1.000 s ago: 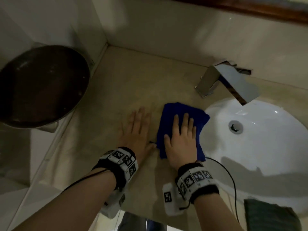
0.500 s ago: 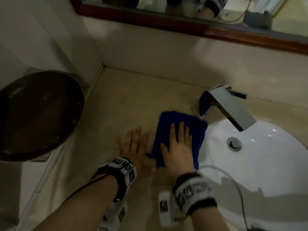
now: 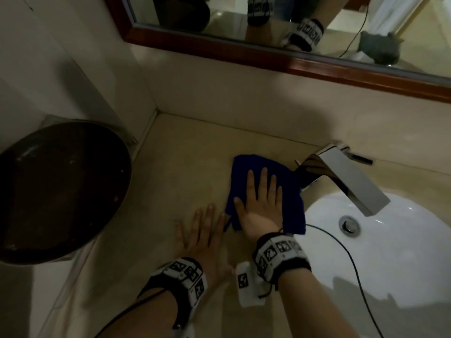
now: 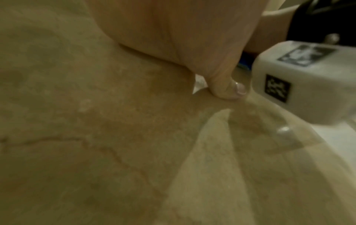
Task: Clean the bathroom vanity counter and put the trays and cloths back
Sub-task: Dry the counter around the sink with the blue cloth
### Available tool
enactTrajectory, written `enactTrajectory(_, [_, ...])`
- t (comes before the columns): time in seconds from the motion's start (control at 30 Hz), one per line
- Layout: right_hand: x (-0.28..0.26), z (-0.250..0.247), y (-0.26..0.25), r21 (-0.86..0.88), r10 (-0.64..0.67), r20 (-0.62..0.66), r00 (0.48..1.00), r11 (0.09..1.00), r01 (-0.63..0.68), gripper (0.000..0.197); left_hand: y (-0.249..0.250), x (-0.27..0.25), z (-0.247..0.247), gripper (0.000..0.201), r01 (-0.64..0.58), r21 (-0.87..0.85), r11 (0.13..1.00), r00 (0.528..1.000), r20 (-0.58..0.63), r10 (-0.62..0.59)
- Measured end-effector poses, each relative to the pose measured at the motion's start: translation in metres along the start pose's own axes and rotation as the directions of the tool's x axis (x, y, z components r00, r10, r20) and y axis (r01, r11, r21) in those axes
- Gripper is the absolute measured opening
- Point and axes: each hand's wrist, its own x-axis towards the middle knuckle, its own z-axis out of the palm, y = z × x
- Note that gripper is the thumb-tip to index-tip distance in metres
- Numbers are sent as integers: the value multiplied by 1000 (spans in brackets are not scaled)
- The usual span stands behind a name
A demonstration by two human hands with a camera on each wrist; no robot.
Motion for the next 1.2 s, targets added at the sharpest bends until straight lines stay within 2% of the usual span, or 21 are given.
enactTrajectory(0.1, [-38, 20, -3, 1, -34, -73, 997, 999, 34, 72, 1, 2, -11, 116, 8, -22, 1000, 1000, -8, -8])
enactTrajectory(0.13, [-49, 25, -4, -2, -33, -83, 996, 999, 33, 70, 1, 3, -17, 118, 8, -26, 1000, 999, 37, -7])
enactTrajectory(0.27, [-56, 29, -2, -3, -8, -80, 997, 1000, 8, 69, 1, -1, -21, 98, -1, -21, 1000, 988, 154, 4])
enactTrajectory(0.37, [-34, 16, -1, -36, -45, -67, 997, 998, 43, 72, 1, -1, -23, 108, 4, -7, 1000, 988, 153, -3])
enactTrajectory(0.47, [15, -2, 0, -37, 10, -40, 999, 999, -12, 70, -2, 0, -16, 113, -25, -26, 999, 999, -25, 24])
enactTrajectory(0.53, [43, -14, -6, -40, 81, -33, 996, 996, -82, 68, -4, 0, -14, 112, -21, -42, 999, 1000, 0, 21])
enactTrajectory(0.57, [51, -16, -9, -30, 99, -39, 994, 994, -100, 68, -5, -1, -16, 113, -28, -23, 999, 998, 54, 29])
enactTrajectory(0.6, [54, -17, -10, -24, 104, -45, 994, 994, -105, 68, -6, -2, -15, 111, -44, 1, 999, 998, 43, 44])
enactTrajectory(0.7, [30, -11, -9, -39, 75, -14, 997, 996, -76, 69, -5, -4, -9, 105, -65, -120, 991, 997, 32, 70])
enactTrajectory(0.8, [-14, 8, -8, -21, 28, 7, 1000, 999, -27, 77, -3, -2, -14, 119, -60, -72, 996, 997, 34, 63])
enactTrajectory(0.87, [-27, 14, -9, -17, 44, 2, 999, 999, -44, 74, -1, 0, -10, 120, -10, 31, 999, 999, 39, 9])
enactTrajectory(0.9, [-26, 15, -9, -14, 58, -18, 998, 998, -58, 72, -1, 1, -11, 120, 2, -1, 1000, 999, 32, -2])
enactTrajectory(0.93, [-22, 13, -10, -16, 63, -7, 998, 998, -63, 73, -3, 1, -13, 122, -19, -48, 999, 1000, 13, 20])
enactTrajectory(1.0, [-4, 7, -10, -35, 40, -17, 999, 999, -40, 75, -4, -3, -6, 124, -18, -153, 988, 997, 67, 28])
enactTrajectory(1.07, [23, -1, -10, -58, 38, -45, 998, 997, -40, 72, -5, -3, -1, 117, -52, -135, 989, 999, -6, 51])
enactTrajectory(1.2, [73, -24, -17, -46, 58, -13, 998, 997, -59, 69, -8, -1, 2, 122, -76, -122, 990, 997, -22, 74])
